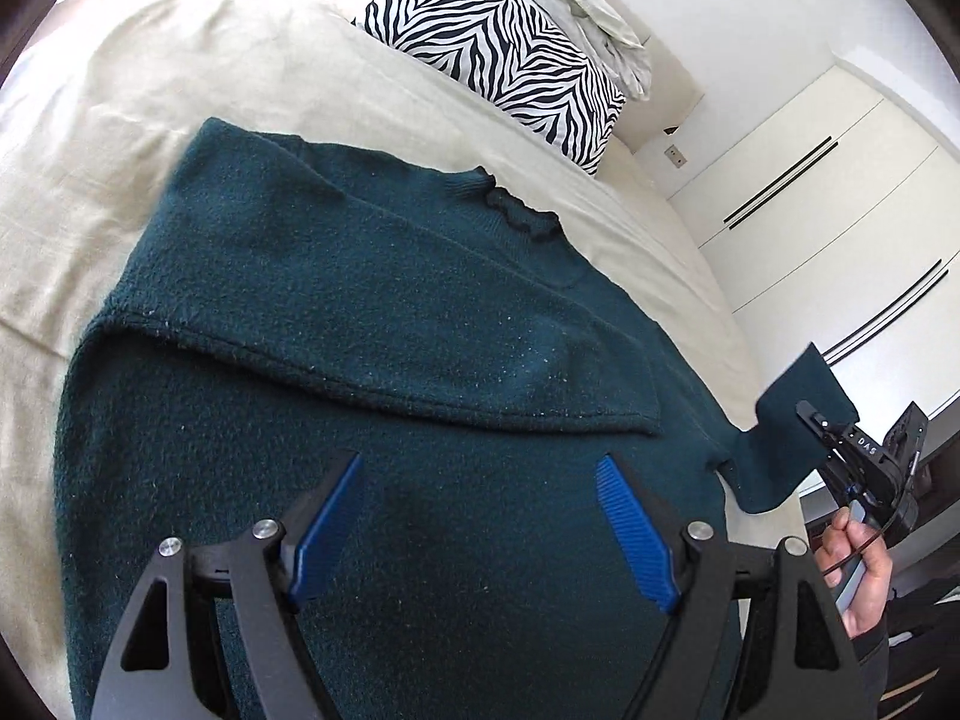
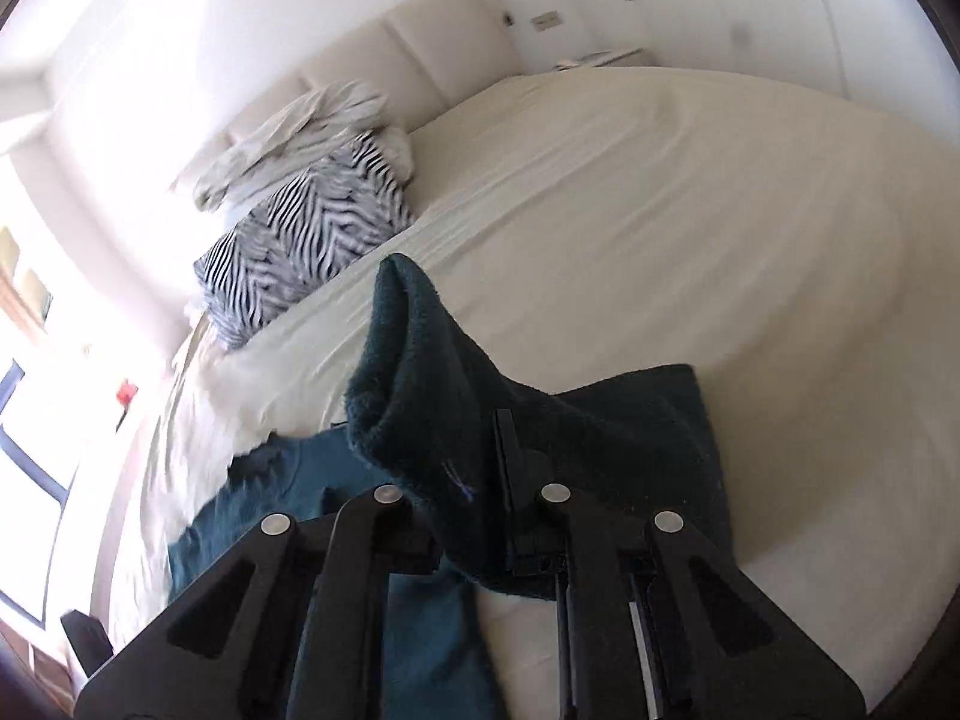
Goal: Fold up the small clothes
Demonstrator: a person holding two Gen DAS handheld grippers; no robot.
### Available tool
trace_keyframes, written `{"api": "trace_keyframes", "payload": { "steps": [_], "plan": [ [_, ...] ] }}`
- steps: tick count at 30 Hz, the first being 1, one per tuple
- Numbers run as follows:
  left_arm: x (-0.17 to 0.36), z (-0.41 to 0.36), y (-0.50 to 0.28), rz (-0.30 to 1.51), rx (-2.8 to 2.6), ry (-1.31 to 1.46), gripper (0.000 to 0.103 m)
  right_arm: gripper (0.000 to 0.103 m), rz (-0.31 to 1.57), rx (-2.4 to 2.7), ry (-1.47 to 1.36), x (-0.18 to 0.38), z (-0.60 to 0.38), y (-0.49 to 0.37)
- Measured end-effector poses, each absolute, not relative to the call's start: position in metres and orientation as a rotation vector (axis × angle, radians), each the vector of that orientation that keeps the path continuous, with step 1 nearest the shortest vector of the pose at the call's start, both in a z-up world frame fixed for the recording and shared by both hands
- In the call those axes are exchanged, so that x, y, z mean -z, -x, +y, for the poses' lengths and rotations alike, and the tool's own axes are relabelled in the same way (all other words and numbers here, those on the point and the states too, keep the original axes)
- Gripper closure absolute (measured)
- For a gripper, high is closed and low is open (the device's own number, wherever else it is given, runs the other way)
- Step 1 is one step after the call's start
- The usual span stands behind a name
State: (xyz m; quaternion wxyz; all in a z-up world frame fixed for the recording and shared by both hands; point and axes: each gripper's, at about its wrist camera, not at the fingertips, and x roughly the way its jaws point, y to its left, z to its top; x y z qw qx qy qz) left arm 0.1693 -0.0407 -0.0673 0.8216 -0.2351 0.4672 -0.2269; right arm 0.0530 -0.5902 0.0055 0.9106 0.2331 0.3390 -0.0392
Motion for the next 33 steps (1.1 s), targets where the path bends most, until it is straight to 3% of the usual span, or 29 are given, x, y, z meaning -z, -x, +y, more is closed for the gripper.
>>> {"api": "trace_keyframes", "payload": {
  "steps": [3,7,10,11,12,14,20,21,23,25,26,27,33],
  "plan": [
    [0.071,-0.037,-0.171,1.014,0.52,0.571,0.022,0.091,0.798,-0.053,-0.301,0.016,-0.483,-0.078],
    [0.075,-0.042,-0.173,1.041,0.567,0.627,0.022,0.087,0.94,-0.098,-0.265,0.067,-0.395,-0.087],
    [0.077,-0.054,-0.175,1.061,0.607,0.668,0.018,0.084,0.89,-0.078,-0.259,0.078,-0.377,-0.064],
    [0.077,-0.061,-0.177,1.068,0.617,0.674,0.017,0.075,0.877,-0.088,-0.264,0.077,-0.381,-0.052],
    [0.078,-0.068,-0.179,1.079,0.628,0.677,0.014,0.056,0.881,-0.101,-0.278,0.077,-0.382,-0.05],
    [0.08,-0.088,-0.182,1.105,0.66,0.681,0.014,0.033,0.87,-0.131,-0.316,0.073,-0.384,-0.036],
    [0.091,-0.148,-0.189,1.183,0.672,0.586,0.014,0.032,0.888,-0.166,-0.498,0.079,-0.422,-0.001],
    [0.09,-0.154,-0.19,1.177,0.673,0.58,0.018,0.032,0.89,-0.169,-0.553,0.084,-0.431,0.004],
    [0.089,-0.163,-0.195,1.187,0.666,0.559,0.037,0.032,0.865,-0.179,-0.634,0.091,-0.446,0.013],
    [0.088,-0.166,-0.198,1.208,0.648,0.543,0.075,0.032,0.842,-0.192,-0.69,0.094,-0.456,0.02],
    [0.086,-0.167,-0.2,1.215,0.651,0.537,0.088,0.032,0.837,-0.199,-0.706,0.096,-0.46,0.021],
    [0.083,-0.167,-0.2,1.218,0.657,0.525,0.094,0.033,0.832,-0.206,-0.717,0.097,-0.462,0.02],
    [0.012,-0.169,-0.186,1.019,0.716,0.343,0.094,0.032,0.814,-0.212,-0.749,0.102,-0.469,0.029]
  ]
}}
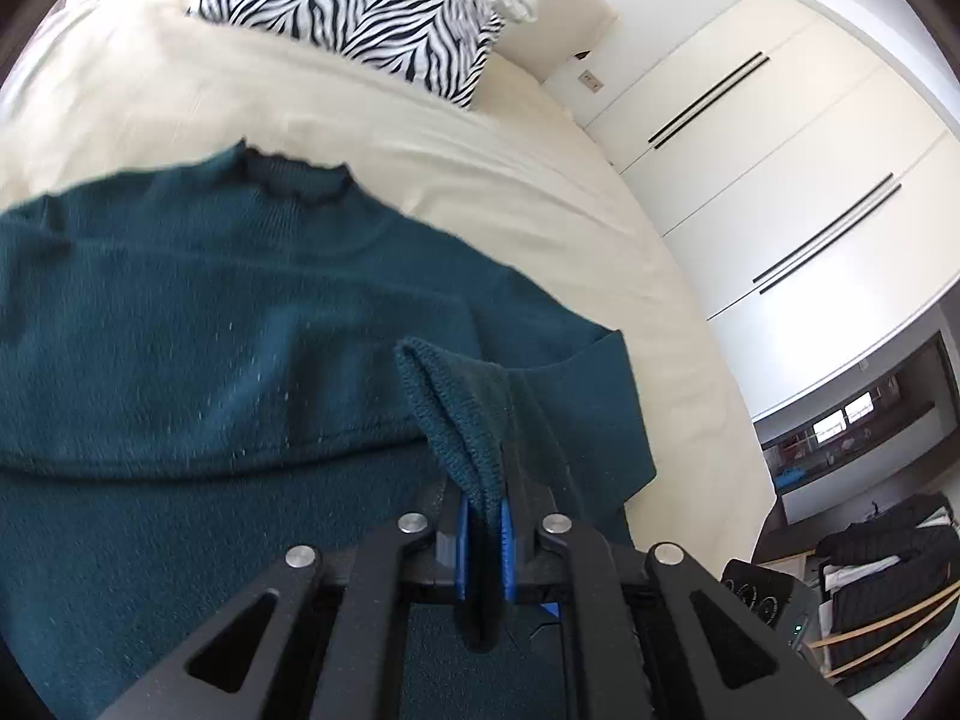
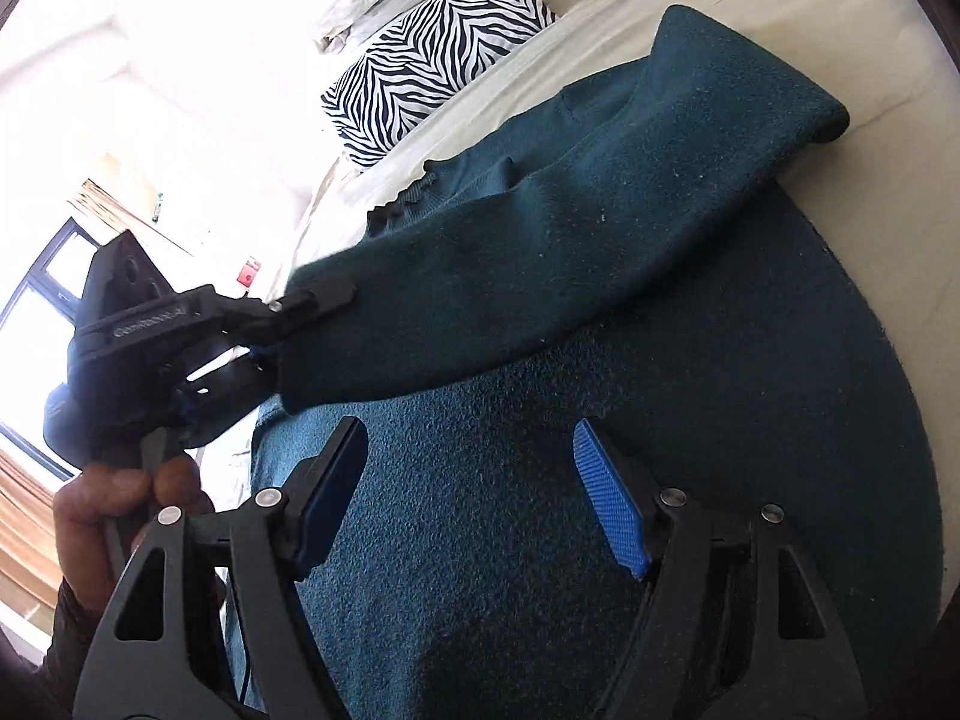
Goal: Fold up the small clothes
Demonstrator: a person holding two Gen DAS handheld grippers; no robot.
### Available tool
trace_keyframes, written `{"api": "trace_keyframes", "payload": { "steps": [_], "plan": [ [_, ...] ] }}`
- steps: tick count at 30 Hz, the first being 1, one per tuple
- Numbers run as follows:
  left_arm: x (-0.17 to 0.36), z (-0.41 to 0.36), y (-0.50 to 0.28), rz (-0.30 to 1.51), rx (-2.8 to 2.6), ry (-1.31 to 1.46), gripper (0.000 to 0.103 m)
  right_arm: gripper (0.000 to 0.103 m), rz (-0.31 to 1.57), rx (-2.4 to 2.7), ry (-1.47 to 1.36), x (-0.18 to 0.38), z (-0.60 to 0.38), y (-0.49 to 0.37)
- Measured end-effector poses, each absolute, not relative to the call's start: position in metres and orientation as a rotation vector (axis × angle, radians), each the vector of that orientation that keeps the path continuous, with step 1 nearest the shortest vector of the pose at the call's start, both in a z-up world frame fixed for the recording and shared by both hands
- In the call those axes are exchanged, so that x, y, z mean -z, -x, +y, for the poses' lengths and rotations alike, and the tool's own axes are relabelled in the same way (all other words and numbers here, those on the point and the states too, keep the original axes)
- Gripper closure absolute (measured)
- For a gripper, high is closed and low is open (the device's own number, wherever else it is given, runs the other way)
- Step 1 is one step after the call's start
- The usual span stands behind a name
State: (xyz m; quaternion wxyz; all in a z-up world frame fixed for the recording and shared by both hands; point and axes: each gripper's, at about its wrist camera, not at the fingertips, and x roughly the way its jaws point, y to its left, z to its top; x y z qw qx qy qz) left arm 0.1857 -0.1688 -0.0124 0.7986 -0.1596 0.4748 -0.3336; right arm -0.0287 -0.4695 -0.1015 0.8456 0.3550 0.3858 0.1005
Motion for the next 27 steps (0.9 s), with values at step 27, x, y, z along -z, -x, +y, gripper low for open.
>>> {"api": "trace_keyframes", "payload": {
  "steps": [27],
  "plan": [
    [0.078,-0.037,-0.269,1.009,0.452,0.318,0.093,0.032,0.746,-0.049,-1.258,0.113,-0.563,-0.051]
  ]
}}
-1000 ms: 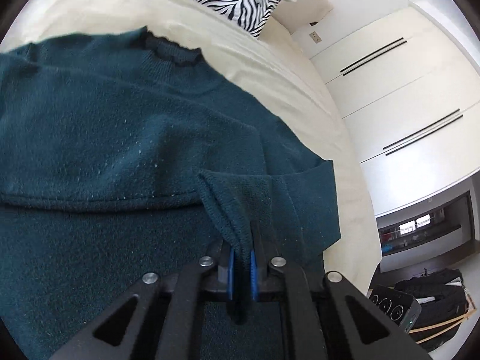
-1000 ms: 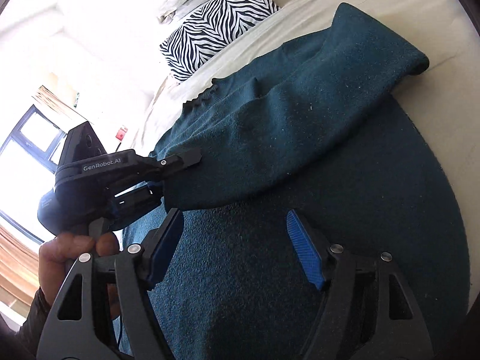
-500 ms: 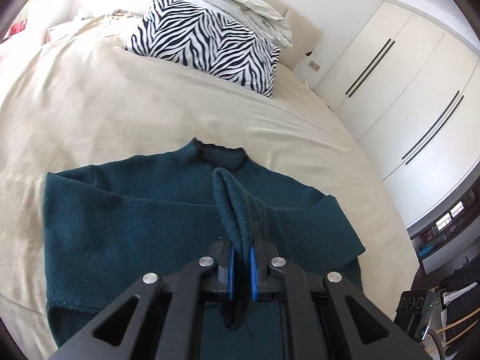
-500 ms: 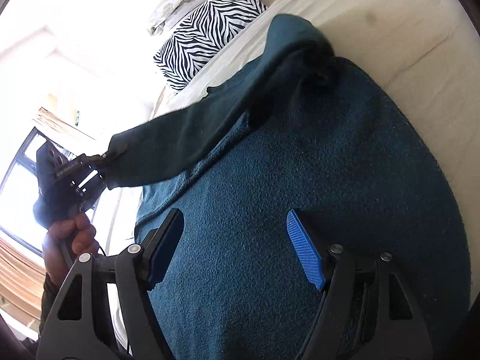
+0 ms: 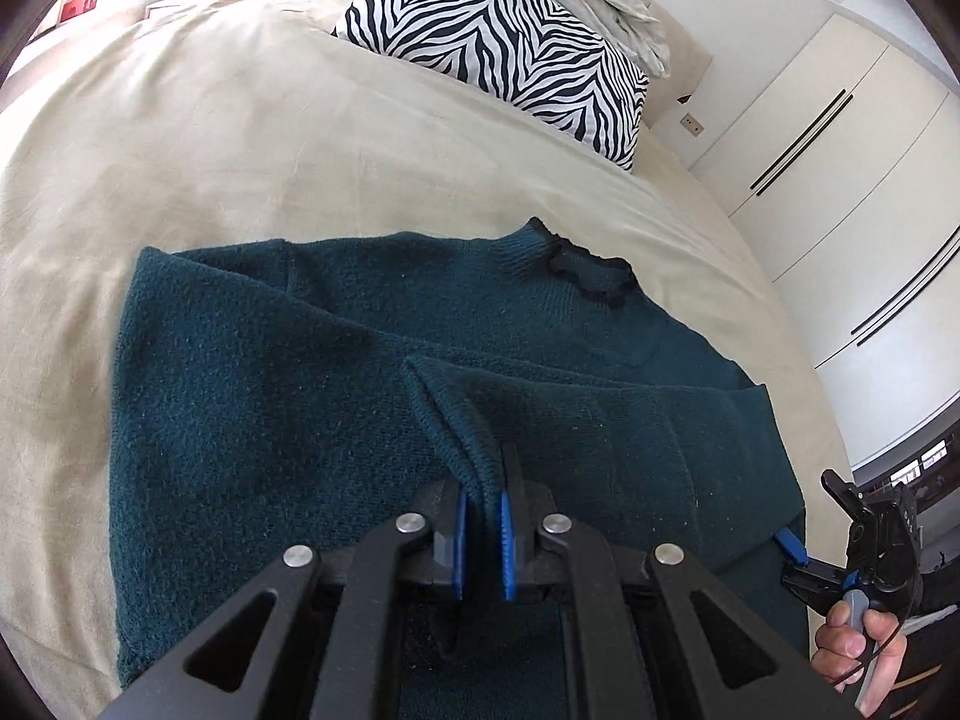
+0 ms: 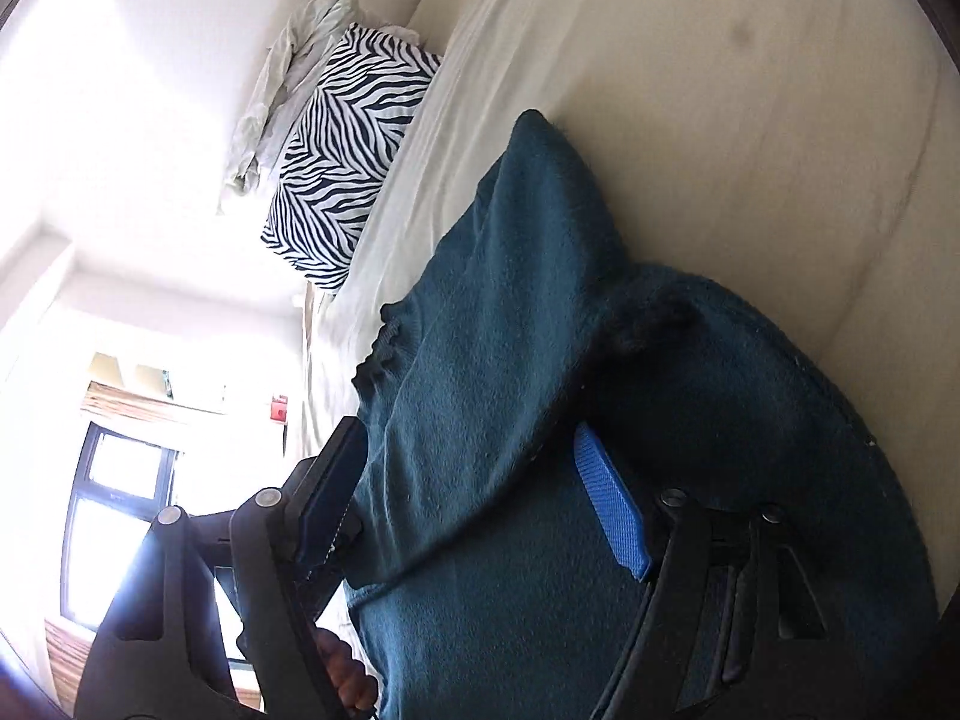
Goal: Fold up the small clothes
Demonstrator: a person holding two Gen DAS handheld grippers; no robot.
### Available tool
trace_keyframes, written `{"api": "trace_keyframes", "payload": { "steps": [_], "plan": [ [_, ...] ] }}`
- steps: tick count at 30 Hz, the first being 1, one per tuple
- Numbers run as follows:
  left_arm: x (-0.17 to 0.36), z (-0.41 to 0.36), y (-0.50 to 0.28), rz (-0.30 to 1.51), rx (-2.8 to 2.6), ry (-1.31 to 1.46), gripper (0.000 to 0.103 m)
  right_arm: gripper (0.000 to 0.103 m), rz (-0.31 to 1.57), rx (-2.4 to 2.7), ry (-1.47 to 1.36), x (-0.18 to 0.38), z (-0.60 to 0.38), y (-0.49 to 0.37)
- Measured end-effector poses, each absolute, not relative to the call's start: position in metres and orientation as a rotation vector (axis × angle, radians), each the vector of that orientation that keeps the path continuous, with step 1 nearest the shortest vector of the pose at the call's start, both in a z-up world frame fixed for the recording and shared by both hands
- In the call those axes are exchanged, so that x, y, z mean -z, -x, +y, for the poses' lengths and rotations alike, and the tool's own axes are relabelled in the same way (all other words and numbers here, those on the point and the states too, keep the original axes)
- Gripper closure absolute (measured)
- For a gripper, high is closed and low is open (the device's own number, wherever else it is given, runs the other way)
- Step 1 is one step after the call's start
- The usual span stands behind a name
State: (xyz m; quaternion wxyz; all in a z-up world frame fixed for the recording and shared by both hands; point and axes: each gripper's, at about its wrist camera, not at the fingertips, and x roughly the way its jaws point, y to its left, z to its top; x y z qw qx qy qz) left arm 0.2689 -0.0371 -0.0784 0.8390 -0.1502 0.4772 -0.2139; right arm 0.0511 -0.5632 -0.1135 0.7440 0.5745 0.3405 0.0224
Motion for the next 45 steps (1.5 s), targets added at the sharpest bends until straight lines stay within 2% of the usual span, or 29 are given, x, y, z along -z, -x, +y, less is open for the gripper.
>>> {"api": "trace_keyframes", "payload": {
  "steps": [7,10,12,15,16,22,26,30,35,40,44,45],
  "plan": [
    [0.084,-0.04,-0.273,1.003,0.463,0.335,0.092,0.035,0.526,-0.016,-1.455,0.125,-0.613,-0.056],
    [0.083,-0.048,-0.274,0.997,0.463,0.316,0.092,0.045,0.483,-0.007,-1.512,0.139,-0.623,-0.047],
    [0.086,-0.05,-0.276,0.998,0.461,0.309,0.092,0.058,0.478,0.004,-1.485,0.143,-0.622,-0.042],
    [0.09,-0.043,-0.276,0.994,0.479,0.329,0.09,0.069,0.459,-0.015,-1.505,0.153,-0.624,-0.033],
    [0.091,-0.04,-0.275,0.989,0.484,0.336,0.089,0.07,0.462,-0.026,-1.506,0.154,-0.624,-0.032],
    [0.101,-0.032,-0.276,0.966,0.521,0.414,0.088,0.064,0.629,0.042,-1.328,0.122,-0.6,-0.017],
    [0.104,-0.031,-0.275,0.945,0.531,0.426,0.088,0.058,0.609,0.021,-1.205,0.081,-0.595,-0.017],
    [0.105,-0.032,-0.274,0.932,0.534,0.421,0.088,0.047,0.617,-0.067,-1.145,0.058,-0.599,-0.062],
    [0.107,-0.031,-0.273,0.917,0.54,0.423,0.088,0.047,0.736,-0.173,-1.144,0.072,-0.599,-0.134],
    [0.109,-0.029,-0.272,0.908,0.547,0.426,0.088,0.049,0.86,-0.125,-1.155,0.12,-0.613,-0.174],
    [0.11,-0.028,-0.272,0.902,0.555,0.439,0.088,0.054,0.785,-0.217,-1.176,0.131,-0.624,-0.15],
    [0.11,-0.027,-0.271,0.9,0.559,0.444,0.088,0.058,0.766,-0.23,-1.167,0.133,-0.626,-0.142]
  ]
}}
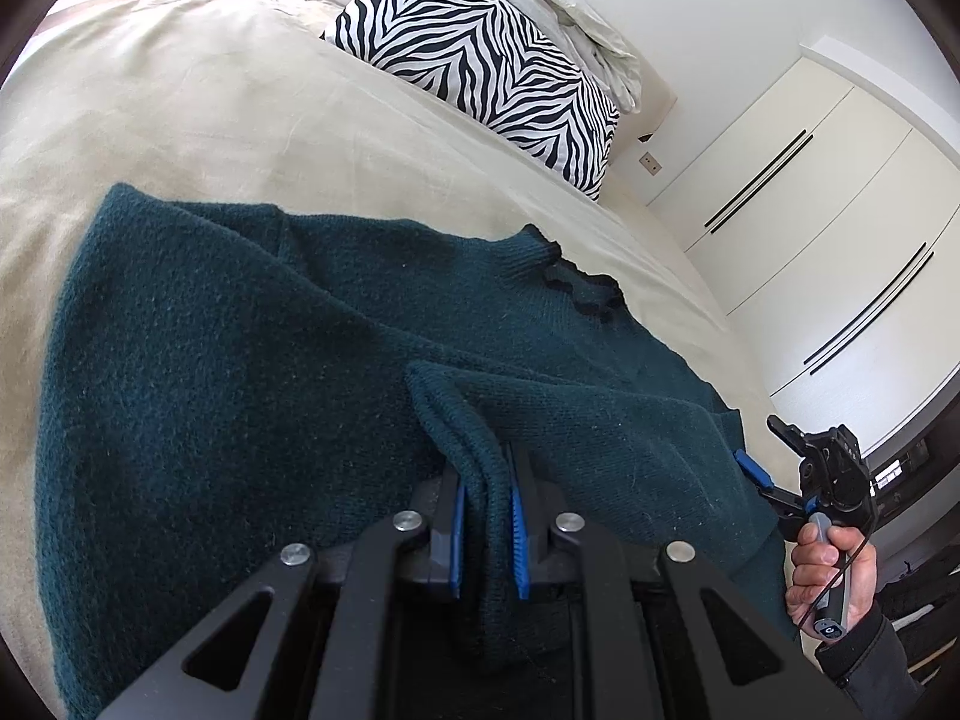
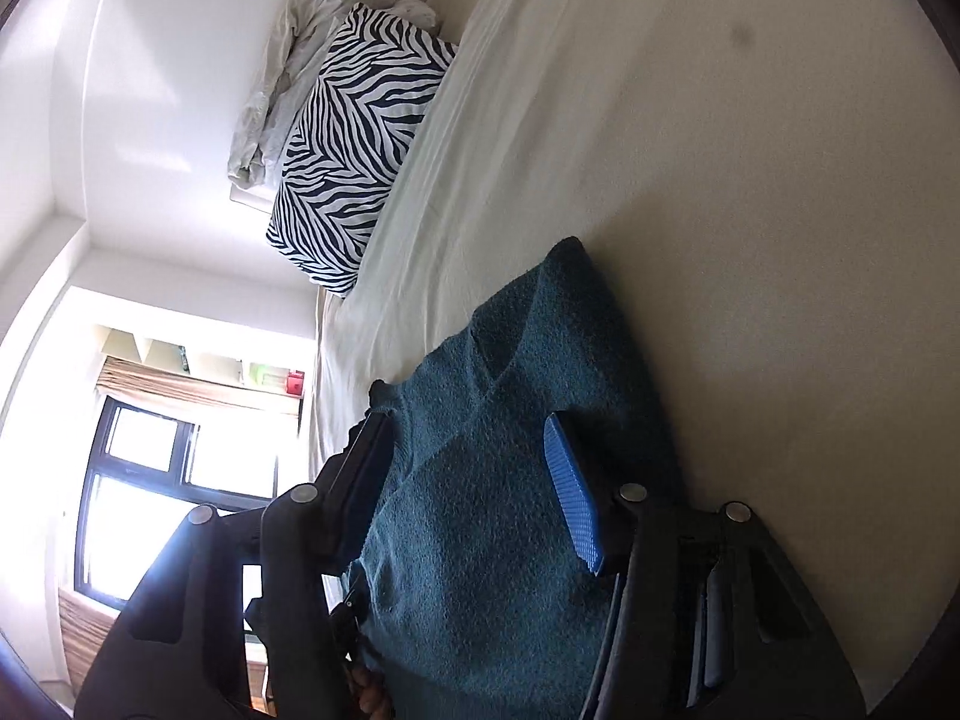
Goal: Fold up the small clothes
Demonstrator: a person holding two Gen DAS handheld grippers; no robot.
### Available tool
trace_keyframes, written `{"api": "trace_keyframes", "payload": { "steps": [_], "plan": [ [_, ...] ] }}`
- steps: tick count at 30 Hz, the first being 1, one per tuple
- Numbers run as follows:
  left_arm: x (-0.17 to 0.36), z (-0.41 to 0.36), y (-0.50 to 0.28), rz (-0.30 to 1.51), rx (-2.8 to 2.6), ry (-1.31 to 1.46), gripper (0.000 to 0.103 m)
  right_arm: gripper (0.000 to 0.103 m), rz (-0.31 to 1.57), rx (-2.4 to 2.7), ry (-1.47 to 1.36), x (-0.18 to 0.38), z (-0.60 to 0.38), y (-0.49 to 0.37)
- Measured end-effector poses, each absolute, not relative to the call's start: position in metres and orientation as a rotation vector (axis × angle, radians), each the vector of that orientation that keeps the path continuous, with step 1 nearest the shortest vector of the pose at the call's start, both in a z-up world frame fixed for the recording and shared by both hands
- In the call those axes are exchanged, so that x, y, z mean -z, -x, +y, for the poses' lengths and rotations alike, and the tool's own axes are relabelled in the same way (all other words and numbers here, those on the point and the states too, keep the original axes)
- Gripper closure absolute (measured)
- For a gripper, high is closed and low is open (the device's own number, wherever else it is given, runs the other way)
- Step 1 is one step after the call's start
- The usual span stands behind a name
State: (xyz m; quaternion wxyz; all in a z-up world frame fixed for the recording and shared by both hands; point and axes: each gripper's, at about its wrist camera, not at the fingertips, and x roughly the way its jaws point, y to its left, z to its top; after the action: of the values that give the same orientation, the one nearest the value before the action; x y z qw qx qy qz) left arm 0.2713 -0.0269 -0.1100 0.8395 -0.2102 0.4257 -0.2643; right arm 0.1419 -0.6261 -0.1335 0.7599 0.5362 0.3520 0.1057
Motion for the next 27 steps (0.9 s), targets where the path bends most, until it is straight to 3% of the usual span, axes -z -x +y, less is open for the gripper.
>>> {"api": "trace_keyframes", "payload": {
  "steps": [4,7,9,14,18,26,27],
  "plan": [
    [0.111,-0.022,-0.27,0.894,0.569,0.466,0.088,0.069,0.779,-0.195,-1.13,0.137,-0.636,-0.11],
    [0.111,-0.022,-0.269,0.891,0.568,0.465,0.088,0.065,0.809,-0.104,-1.093,0.122,-0.644,-0.094],
    [0.111,-0.023,-0.269,0.89,0.568,0.465,0.088,0.055,0.777,-0.081,-1.055,0.106,-0.647,-0.093],
    [0.113,-0.023,-0.27,0.889,0.571,0.472,0.088,0.049,0.756,-0.172,-1.027,0.082,-0.634,-0.133],
    [0.113,-0.022,-0.269,0.887,0.571,0.469,0.088,0.044,0.879,-0.157,-1.042,0.114,-0.621,-0.17],
    [0.11,-0.024,-0.272,0.903,0.566,0.472,0.088,0.043,0.719,-0.18,-1.018,0.086,-0.609,-0.099],
    [0.109,-0.023,-0.273,0.916,0.566,0.477,0.088,0.037,0.726,-0.179,-1.013,0.085,-0.606,-0.094]
  ]
}}
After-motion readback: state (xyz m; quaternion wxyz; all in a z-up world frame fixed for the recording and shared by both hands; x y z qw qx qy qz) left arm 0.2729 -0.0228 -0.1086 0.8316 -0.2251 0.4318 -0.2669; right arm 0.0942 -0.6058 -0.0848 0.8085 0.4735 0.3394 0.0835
